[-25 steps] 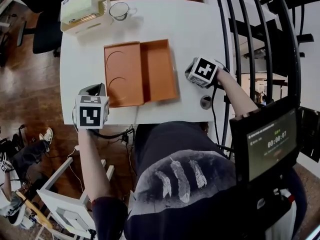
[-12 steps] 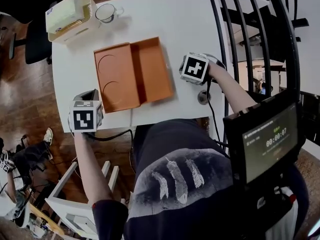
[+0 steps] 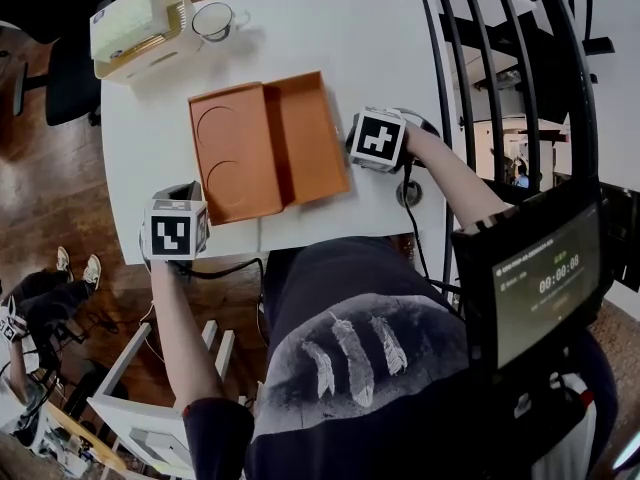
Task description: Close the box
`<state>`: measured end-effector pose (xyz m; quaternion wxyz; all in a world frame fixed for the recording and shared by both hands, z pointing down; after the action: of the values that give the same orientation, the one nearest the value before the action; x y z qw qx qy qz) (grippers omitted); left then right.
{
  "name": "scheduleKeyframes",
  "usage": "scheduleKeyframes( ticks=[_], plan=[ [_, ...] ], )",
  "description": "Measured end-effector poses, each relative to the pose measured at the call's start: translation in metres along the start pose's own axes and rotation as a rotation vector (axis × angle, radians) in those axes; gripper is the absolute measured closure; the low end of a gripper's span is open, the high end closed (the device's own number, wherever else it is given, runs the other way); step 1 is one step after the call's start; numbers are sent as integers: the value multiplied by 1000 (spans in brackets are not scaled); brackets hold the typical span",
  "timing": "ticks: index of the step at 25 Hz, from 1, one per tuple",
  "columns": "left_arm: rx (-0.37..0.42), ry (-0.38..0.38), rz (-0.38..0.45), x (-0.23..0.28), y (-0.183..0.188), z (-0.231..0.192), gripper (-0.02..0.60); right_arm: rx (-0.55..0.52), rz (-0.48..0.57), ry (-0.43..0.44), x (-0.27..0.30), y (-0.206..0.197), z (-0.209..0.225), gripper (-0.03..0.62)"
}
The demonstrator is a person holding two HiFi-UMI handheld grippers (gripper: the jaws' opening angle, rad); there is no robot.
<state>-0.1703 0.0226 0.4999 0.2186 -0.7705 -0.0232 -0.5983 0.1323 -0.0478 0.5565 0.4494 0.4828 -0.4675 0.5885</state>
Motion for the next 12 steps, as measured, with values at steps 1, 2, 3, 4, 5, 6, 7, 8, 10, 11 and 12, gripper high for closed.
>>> scheduleKeyframes(
  ticks=[1,2,3,4,5,6,7,8,10,11,12],
  plan=[
    [-2,-7,5,1,1,1,566,3,7,7,-1,2,-2,589],
    [-5,-11,9,1,2,2,566,6,16,13,-2,5,-3,589],
    [-8,-12,12,2,2,3,566,9,25,20,-3,7,-5,589],
    [-11,-12,14,2,2,3,566,12,34,26,-5,10,-6,589],
    [-14,-11,15,1,2,3,566,11,43,30,-6,13,-7,589],
    [-14,-11,15,1,2,3,566,4,50,29,-8,16,-7,589],
    [-13,-11,14,1,3,2,566,-10,54,24,-9,19,-7,589],
    [-12,-10,14,0,4,2,566,-27,54,16,-10,22,-7,589],
    [-10,-6,13,-1,5,2,566,-50,49,0,-12,24,-7,589],
    [-11,-7,10,-1,5,2,566,-59,50,-6,-13,25,-7,589],
    [-13,-7,8,-1,4,2,566,-68,52,-9,-14,27,-7,589]
  ],
)
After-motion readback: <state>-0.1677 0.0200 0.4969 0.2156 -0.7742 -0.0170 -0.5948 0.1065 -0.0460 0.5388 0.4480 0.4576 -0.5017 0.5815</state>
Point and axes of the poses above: the fingertips, and each gripper's own axes: x forward along the fingers, z to its right, y out of its top, the point moved 4 cm from there along -x, backward along the fingers, and after that the axes turned 9 degrees about -y, right-handed, at the moved point
